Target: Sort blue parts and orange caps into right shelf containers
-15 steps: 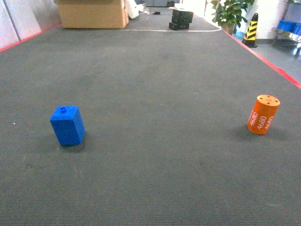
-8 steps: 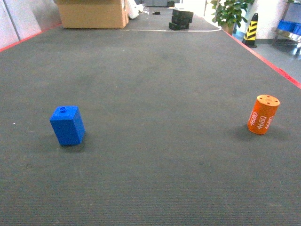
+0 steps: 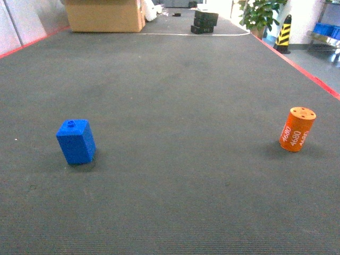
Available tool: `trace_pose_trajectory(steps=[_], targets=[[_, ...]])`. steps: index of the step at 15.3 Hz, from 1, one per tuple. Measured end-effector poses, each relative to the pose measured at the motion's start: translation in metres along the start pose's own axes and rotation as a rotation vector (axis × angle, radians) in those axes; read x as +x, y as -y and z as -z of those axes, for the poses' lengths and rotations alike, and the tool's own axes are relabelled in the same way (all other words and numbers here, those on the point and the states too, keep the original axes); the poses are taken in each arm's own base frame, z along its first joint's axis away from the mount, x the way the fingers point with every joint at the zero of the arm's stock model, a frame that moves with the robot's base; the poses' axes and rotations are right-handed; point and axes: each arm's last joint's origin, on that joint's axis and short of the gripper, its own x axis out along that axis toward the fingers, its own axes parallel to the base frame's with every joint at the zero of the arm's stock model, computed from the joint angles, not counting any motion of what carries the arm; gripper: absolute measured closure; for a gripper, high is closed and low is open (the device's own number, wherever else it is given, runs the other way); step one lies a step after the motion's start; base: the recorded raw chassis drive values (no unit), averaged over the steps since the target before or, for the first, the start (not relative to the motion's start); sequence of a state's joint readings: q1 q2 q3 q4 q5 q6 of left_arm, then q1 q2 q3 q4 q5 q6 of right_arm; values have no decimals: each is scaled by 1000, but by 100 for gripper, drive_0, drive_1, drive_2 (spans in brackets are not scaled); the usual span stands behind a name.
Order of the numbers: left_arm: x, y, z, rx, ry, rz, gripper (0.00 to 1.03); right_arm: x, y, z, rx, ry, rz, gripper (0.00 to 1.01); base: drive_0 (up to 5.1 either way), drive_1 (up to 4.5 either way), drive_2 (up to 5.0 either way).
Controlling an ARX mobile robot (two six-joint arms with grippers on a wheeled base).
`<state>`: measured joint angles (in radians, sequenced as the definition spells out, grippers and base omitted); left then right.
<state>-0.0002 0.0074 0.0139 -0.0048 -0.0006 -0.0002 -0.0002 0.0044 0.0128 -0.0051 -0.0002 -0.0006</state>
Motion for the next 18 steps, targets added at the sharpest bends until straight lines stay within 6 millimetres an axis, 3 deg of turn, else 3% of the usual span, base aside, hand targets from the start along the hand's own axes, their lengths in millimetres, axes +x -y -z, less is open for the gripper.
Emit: trace_pose_trajectory(steps=[18], targets=[[0,0,0,0,0,0,5,0,0,0,0,0,0,3,0,0,0]])
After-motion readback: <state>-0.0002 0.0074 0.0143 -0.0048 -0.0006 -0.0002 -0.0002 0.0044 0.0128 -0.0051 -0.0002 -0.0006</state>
